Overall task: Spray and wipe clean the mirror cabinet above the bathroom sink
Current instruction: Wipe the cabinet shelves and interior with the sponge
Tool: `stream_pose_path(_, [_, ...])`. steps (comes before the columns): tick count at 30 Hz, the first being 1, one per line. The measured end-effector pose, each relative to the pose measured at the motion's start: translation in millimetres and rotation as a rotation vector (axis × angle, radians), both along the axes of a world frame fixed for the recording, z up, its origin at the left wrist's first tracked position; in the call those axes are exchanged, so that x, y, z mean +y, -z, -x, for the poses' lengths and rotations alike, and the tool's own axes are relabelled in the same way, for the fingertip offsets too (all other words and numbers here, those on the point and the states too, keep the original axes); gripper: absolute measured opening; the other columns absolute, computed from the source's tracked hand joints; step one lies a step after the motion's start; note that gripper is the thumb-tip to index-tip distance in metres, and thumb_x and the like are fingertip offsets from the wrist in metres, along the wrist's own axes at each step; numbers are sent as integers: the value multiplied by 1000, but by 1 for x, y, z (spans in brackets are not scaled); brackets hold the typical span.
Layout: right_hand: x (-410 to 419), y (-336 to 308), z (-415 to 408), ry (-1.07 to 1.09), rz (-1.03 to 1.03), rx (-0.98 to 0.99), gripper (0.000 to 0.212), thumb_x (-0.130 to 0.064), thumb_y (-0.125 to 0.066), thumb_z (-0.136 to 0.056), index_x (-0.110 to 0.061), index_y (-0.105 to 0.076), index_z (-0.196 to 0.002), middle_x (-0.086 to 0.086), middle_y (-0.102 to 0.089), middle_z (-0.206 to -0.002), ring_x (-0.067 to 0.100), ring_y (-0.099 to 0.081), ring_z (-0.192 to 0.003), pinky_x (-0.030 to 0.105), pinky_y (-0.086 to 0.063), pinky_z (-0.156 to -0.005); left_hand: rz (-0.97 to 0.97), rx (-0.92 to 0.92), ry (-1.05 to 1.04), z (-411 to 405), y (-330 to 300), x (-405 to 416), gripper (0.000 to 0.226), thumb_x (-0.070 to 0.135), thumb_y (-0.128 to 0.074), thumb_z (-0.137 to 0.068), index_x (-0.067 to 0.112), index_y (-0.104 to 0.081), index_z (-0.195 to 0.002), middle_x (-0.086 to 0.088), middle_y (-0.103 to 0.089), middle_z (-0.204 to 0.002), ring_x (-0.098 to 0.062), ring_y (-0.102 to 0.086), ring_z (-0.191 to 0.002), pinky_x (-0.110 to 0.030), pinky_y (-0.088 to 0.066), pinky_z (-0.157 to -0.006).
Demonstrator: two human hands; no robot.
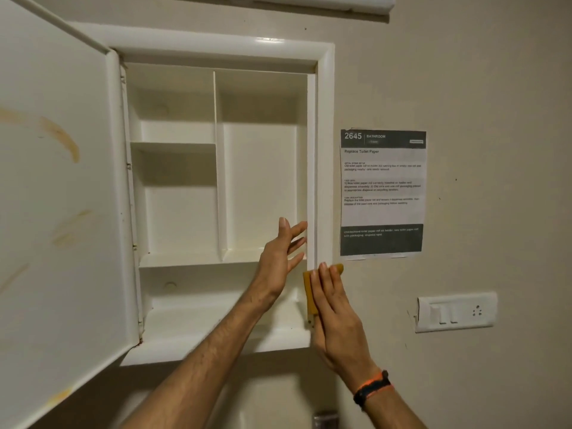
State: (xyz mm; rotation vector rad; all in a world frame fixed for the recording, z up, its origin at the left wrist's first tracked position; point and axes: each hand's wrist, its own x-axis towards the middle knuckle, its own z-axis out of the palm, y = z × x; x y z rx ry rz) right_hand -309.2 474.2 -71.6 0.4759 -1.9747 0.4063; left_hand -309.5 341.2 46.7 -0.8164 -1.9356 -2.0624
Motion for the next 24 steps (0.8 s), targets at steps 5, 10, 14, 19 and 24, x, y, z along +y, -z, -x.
stream_pose_path(5, [0,-65,7,-4,19,107,57,-8,-37,-93,-3,-32,-149,11,-20,-161,24,-11,-151,23,-14,-121,83,37,-21,-1,3,-5,67,53,-14,-100,15,-49,-142,-4,-45,-150,-19,-47,-135,-36,-36,-115])
stream_pose_path(10, [1,-52,5,-10,15,98,59,-6,-37,-92,-4,-30,-151,9,-18,-161,23,-8,-151,20,-12,-120,315,184,-225,0,12,-16,70,64,-17,-95,23,-62,-129,-1,-60,-136,-13,-58,-122,-32,-38,-111])
stream_pose_path(14, [-1,8,-2,-14,21,3,65,0,-40,-89,-6,-27,-152,6,-12,-164,26,-8,-151,21,-11,-121,542,486,-472,3,21,-26,37,36,-40,-104,15,-69,-115,-2,-68,-119,-13,-59,-111,-29,-43,-100])
stream_pose_path(19, [-4,72,-12,16,42,-126,76,5,-46,-81,-9,-25,-153,2,-11,-164,26,-10,-151,22,-15,-120,842,638,-578,7,32,-33,36,29,-44,-102,12,-59,-131,-4,-61,-132,-22,-50,-125,-35,-32,-109])
stream_pose_path(24, [-7,97,-21,39,60,-215,82,3,-49,-79,-10,-20,-155,3,-11,-164,26,-12,-150,19,-11,-120,913,631,-579,7,39,-34,45,33,-43,-102,13,-48,-142,-5,-50,-145,-21,-41,-135,-32,-21,-115])
